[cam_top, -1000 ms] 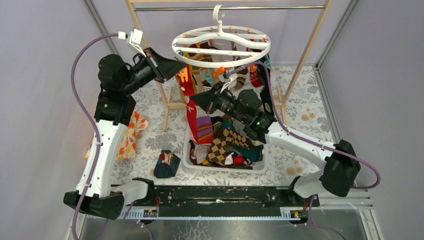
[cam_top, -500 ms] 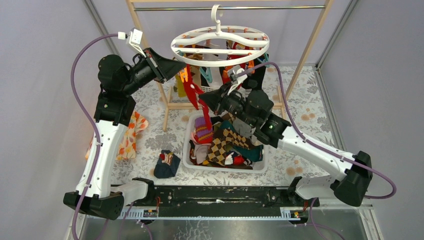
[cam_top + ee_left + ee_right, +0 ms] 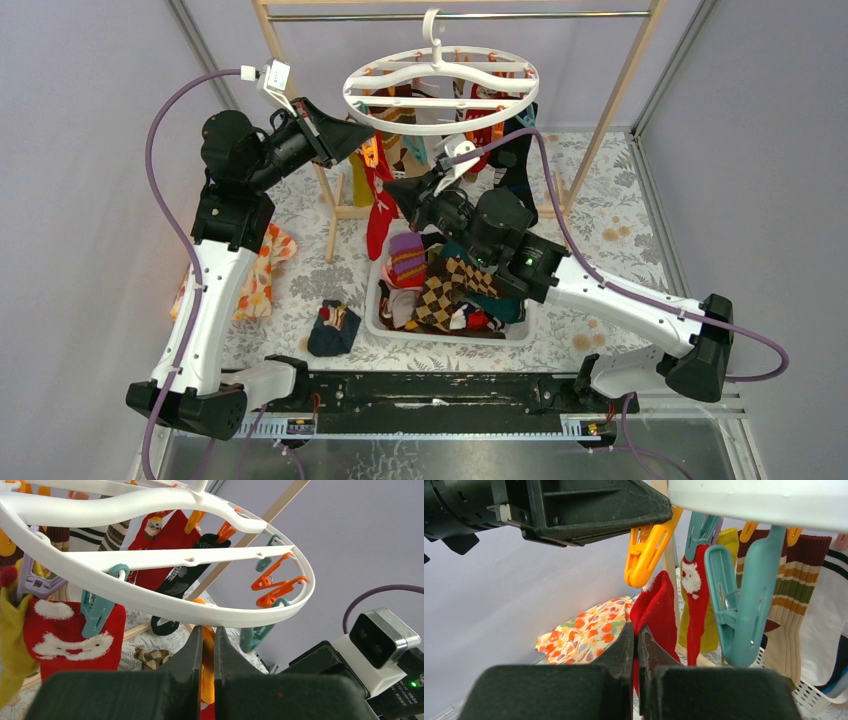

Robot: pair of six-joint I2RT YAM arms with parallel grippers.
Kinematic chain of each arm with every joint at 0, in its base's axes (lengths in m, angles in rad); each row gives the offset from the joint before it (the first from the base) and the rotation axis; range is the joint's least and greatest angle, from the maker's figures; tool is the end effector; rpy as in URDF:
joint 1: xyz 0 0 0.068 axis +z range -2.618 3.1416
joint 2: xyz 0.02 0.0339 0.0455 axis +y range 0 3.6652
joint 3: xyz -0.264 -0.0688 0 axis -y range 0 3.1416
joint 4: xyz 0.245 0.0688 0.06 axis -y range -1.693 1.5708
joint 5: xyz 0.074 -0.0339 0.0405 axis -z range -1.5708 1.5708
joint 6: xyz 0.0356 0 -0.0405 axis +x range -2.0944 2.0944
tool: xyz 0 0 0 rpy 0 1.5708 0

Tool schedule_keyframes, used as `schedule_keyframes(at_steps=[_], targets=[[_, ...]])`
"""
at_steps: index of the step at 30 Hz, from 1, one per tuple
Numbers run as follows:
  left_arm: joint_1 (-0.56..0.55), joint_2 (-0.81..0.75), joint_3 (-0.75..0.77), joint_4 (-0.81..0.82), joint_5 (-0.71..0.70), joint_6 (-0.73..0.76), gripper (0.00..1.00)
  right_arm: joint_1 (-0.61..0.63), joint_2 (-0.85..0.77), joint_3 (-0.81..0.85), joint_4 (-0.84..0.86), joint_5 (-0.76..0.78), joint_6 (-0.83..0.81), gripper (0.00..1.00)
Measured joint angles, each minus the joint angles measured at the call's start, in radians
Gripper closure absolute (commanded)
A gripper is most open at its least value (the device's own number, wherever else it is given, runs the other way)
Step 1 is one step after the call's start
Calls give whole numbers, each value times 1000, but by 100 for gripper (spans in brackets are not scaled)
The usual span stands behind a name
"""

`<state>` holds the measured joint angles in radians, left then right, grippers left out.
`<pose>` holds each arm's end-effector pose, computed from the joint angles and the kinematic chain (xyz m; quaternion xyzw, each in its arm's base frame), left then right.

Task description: Clip the socks to the hanger

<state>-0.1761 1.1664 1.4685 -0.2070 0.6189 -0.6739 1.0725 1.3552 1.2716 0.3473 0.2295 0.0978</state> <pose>0.2275 -0.0615 0.4962 0.0605 0.6765 -0.4772 0.5576 0.1589 0.2751 0.4390 -0.2025 0.5763 0.3776 0.6959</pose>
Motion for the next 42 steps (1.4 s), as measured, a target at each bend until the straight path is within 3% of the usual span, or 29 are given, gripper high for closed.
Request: schedule_keyframes(at_steps=[42], targets=[[-14,-6,0,0,-25,39,100,45,26,67,26,95,-10,100]])
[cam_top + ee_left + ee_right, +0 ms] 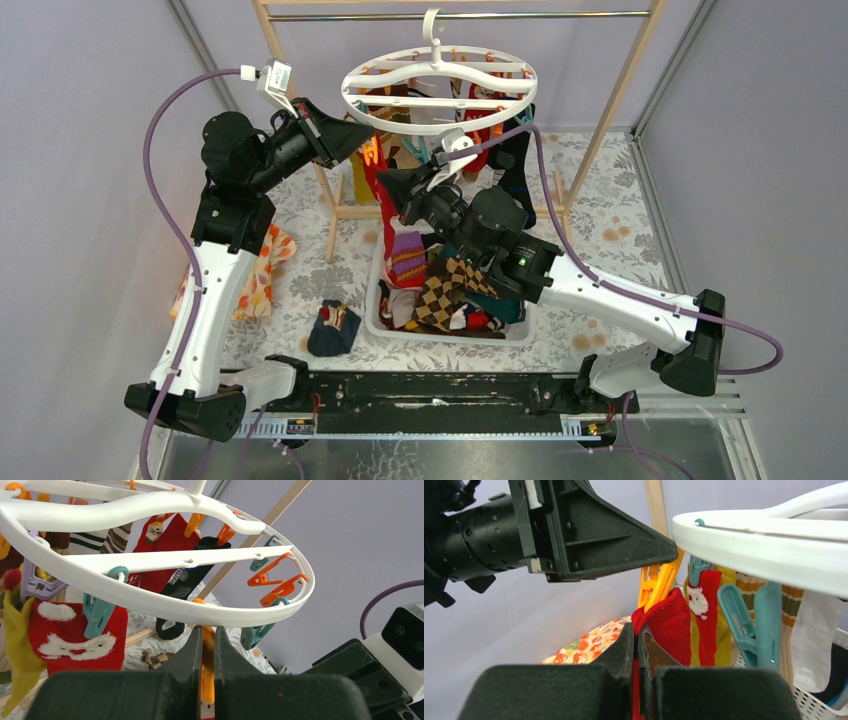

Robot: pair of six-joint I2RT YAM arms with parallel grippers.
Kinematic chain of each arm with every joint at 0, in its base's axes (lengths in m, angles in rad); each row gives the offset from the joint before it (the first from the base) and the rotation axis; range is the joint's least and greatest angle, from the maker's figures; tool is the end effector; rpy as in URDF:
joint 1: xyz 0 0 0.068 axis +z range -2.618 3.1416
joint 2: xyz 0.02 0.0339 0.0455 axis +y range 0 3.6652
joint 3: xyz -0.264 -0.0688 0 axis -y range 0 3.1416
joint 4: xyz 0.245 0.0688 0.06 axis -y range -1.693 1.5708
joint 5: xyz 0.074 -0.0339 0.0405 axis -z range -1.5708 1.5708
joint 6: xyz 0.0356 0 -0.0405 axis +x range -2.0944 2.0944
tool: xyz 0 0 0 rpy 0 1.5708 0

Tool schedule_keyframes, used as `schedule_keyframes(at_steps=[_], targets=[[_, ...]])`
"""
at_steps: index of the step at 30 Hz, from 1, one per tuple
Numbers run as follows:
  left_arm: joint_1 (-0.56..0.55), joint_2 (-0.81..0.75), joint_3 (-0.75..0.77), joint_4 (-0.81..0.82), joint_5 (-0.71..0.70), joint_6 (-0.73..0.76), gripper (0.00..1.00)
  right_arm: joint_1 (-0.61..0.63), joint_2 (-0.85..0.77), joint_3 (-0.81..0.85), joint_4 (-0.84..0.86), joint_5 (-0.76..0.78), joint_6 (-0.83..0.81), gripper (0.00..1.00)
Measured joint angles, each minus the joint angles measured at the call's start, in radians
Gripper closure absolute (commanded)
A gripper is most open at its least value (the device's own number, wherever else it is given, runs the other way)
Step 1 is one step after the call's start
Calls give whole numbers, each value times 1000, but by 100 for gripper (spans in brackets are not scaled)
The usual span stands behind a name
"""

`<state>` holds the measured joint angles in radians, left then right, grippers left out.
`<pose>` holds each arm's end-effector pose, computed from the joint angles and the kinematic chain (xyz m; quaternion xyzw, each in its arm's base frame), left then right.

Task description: Clip the socks to the hanger

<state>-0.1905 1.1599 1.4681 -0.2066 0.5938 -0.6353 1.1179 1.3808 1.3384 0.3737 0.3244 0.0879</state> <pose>0.2248 -0.0636 0.4975 0.0704 0.6731 -0.4644 0.5713 0.1499 0.2822 0.4574 -0.1679 0.5636 0.3783 0.7149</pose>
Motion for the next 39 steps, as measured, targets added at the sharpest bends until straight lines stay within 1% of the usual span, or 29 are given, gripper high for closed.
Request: schedule_keyframes(at_steps=[9,10,11,12,13,16,17,24,25,26,27,29,30,31,32,34,35,39], targets=[[0,0,0,2,-1,1,100,1,49,85,0,-2,-1,100],[0,0,0,3,-2,2,97,1,50,85,0,-3,-1,100],[0,0,0,4,-3,2,89,1,50,85,-1,-3,-1,100],[0,0,0,4,-6,2,77,1,50,85,-2,-3,-1,100],[-1,0,0,4,-9,2,69,1,50,85,-3,-3,-1,100],[-1,-3,0,4,-19,6,56,1,50,85,-5,-3,-1,100],[-1,-4,0,5,-21,6,52,1,50,86,-5,-3,-2,100],[-2,-10,0,4,-30,7,40,1,50,99,-16,-4,-2,100],[-2,-10,0,4,-30,9,39,1,50,101,-17,-4,-2,96],[-2,-11,0,4,-31,9,37,1,50,101,-17,-4,-2,91],[-2,-11,0,4,-31,10,31,1,50,101,-18,-4,-2,84],[-2,-13,0,2,-35,16,16,1,50,101,-24,-3,-4,58],[-2,-15,0,0,-36,24,6,1,50,101,-26,-2,-3,50],[-2,-17,0,-5,-38,26,2,2,50,101,-27,2,-4,40],[-2,-21,0,-13,-40,33,1,2,49,101,-31,6,-3,32],[-2,-30,1,-37,-42,51,1,2,41,92,-42,20,-9,4],[-1,-37,1,-55,-44,64,2,2,31,79,-49,30,-9,1],[21,-70,1,-156,-44,145,2,2,-64,-37,-92,73,-13,0]])
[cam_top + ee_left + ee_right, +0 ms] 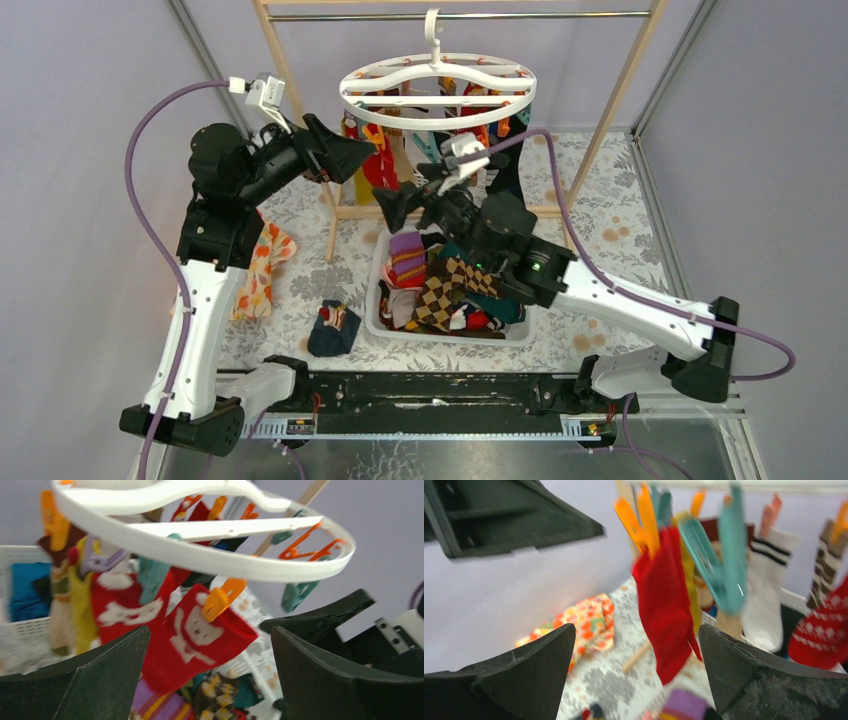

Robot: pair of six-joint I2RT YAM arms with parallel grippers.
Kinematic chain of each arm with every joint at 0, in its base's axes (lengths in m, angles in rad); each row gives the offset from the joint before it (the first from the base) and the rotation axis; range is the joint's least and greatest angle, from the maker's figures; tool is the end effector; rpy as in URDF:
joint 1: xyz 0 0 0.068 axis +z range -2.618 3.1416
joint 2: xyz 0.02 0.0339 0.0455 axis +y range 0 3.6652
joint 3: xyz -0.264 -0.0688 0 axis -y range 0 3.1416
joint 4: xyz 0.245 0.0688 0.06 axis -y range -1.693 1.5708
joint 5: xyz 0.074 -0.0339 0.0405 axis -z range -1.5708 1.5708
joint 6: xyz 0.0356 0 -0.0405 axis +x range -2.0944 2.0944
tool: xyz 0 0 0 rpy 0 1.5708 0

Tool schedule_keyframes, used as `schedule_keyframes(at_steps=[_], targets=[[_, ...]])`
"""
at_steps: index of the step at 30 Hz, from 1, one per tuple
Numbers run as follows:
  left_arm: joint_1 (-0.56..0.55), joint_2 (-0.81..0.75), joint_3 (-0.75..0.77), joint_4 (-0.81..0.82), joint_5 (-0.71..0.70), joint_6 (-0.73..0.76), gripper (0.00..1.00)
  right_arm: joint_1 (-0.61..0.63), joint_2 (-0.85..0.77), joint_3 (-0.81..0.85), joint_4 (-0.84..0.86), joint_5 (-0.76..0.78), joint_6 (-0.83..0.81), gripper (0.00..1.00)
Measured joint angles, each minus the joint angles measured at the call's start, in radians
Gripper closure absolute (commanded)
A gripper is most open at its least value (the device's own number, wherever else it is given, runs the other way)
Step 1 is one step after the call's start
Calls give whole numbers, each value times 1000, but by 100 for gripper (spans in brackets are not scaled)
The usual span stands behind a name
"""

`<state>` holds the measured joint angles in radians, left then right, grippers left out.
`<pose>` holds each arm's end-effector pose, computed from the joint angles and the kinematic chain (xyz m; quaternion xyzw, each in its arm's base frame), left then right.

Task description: Clip the socks to the hanger

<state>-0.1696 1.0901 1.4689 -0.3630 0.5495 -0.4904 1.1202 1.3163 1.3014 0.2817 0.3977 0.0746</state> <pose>0.2016 -0.0534 0.4956 0.0830 0.6974 -0.4023 0.5873 0.1441 0.2663 0.4535 -0.1610 0.5938 0.3392 0.7117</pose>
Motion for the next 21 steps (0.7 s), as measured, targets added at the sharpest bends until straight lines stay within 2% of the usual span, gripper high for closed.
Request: schedule_keyframes(at_steps=[5,11,16,19,21], targets=[[113,-61,-54,-102,8,173,2,0,-209,-209,-102,91,21,0],[358,-102,-226,-153,56,428,2,-24,-549,-479,-267,290,92,0],[461,-77,-512,-53,54,528,2,-234,-803,-675,-329,426,142,0],[466,-47,-705,87,44,528,2,-367,-826,-784,-276,455,151,0],[466,-32,-829,226,32,518,2,-481,-767,-850,-232,447,159,0]])
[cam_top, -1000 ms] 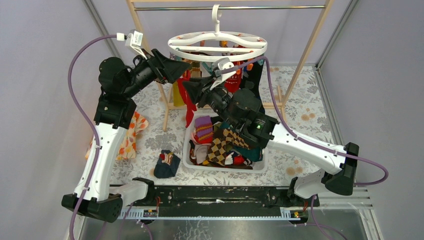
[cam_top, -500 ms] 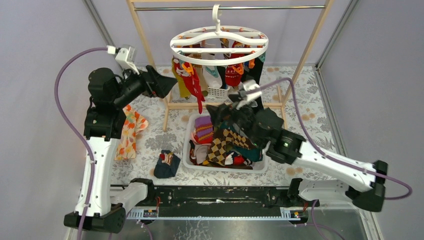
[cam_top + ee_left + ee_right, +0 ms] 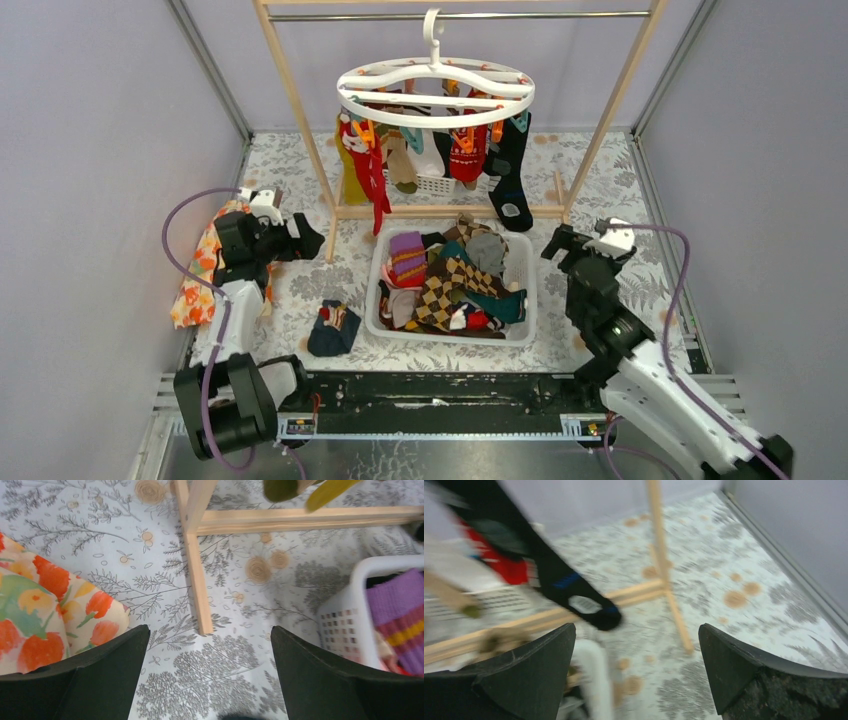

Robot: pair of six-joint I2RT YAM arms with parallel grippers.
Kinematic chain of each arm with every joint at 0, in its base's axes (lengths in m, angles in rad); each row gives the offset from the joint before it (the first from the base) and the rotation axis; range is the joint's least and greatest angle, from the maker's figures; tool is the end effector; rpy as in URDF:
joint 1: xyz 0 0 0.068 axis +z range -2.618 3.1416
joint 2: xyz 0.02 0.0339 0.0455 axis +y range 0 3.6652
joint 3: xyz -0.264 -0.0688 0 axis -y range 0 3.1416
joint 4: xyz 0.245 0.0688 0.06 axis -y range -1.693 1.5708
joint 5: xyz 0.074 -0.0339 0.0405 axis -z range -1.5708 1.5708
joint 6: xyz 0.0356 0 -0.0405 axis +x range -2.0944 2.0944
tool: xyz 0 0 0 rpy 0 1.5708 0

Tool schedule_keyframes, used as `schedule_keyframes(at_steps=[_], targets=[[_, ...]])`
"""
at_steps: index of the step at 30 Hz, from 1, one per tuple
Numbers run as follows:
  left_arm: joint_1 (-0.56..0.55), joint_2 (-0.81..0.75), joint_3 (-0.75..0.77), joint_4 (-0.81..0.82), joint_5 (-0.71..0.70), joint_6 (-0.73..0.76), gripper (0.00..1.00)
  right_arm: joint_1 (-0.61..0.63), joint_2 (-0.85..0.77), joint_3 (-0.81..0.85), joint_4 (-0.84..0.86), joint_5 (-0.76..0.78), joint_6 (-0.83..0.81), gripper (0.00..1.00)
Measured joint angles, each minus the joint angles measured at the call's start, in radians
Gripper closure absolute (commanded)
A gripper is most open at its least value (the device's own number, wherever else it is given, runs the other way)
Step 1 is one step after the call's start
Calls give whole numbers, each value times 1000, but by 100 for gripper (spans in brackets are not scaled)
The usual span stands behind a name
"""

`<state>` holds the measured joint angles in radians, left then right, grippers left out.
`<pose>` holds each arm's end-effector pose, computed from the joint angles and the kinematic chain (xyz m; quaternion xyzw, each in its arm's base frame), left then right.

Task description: Clip the socks to the hanger

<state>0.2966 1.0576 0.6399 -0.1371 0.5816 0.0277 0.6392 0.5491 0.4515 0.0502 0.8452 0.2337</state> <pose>0.2227 0.0476 0.2443 0.0260 0.8482 -0.1720 0.5003 0.1299 0.0633 0.2825 0.1444 0.7035 -0.0029 0.6959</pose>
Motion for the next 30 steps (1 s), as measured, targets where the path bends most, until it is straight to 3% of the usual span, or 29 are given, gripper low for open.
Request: schedule_keyframes(at_steps=[6,9,15,18,22,25,27,30], targets=[[0,130,-238,440,-59,-74,2,-427,315,-78,137,-159,45,0],[0,185,-323,640,-80,-109,2,-545,398,-152,290,-210,27,0],[0,338,-438,1098,-92,-224,1,-642,549,-296,631,-338,5,0],[-14,413,-441,1230,-98,-253,1,-660,682,-311,781,-404,-21,0],[-83,417,-455,1320,-162,-239,1,-665,831,-299,951,-478,-51,0],[-182,446,-522,1460,-257,-204,1,-666,962,-355,1200,-547,-79,0],[-233,455,-536,1445,-315,-184,1,-665,1032,-404,1310,-594,-101,0],[-262,459,-452,1361,-409,-161,1,-664,1034,-389,1297,-605,-108,0]])
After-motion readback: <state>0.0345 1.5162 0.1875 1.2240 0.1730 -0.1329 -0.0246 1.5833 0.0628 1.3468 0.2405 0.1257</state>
